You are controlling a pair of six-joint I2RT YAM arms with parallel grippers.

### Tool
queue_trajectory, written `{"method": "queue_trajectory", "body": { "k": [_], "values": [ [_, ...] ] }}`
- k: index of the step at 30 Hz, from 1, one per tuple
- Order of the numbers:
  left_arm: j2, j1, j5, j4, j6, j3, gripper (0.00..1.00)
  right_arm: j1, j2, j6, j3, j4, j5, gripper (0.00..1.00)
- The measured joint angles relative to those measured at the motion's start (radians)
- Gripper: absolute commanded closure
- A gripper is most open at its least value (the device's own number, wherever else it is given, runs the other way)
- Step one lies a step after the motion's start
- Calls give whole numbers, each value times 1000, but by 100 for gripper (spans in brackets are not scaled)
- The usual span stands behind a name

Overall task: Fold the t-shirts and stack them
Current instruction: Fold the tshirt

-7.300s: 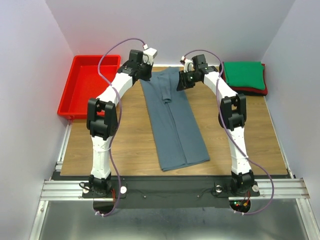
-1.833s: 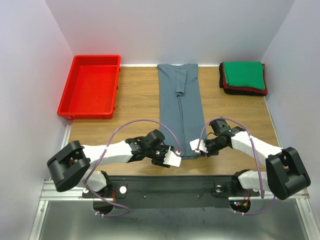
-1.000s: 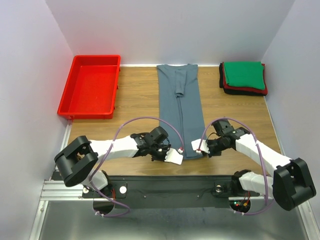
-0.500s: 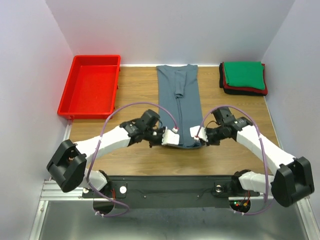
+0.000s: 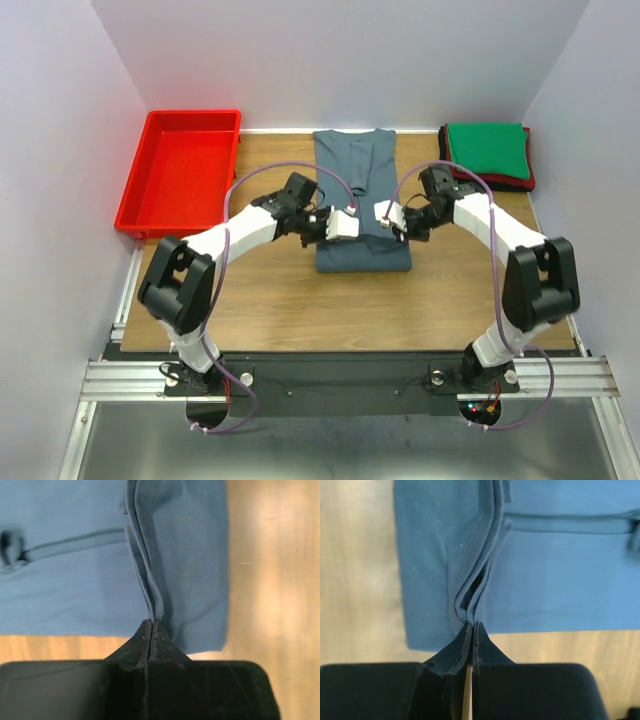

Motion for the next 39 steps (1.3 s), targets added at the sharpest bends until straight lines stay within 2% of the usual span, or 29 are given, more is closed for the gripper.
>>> {"method": "queue_trajectory", "body": {
  "k": [6, 17, 22, 34, 35, 36, 37, 38, 39],
  "values": [
    [162, 68, 8, -29, 66, 193, 100, -56, 221, -47, 216, 13, -29, 100],
    [431, 175, 21, -112, 150, 526, 100, -93, 517, -67, 535, 20, -58, 99],
    [526, 195, 21, -149, 172, 649, 100, -99, 594, -67, 639, 17, -63, 100],
    [572, 196, 40, -174, 198, 715, 100, -132, 626, -68, 671, 16, -66, 99],
    [582, 196, 40, -173, 198, 726, 98, -134, 626, -68, 671, 16, -66, 95],
    [591, 196, 40, -170, 198, 737, 90, -135, 626, -68, 671, 16, -66, 86],
    [602, 196, 39, -168, 197, 748, 86, -138, 626, -68, 671, 16, -66, 66],
    [615, 195, 37, -167, 195, 758, 82, -139, 627, -67, 671, 16, -66, 56],
    [628, 195, 31, -166, 191, 767, 73, -139, 629, -65, 673, 15, -66, 43]
  ]
}}
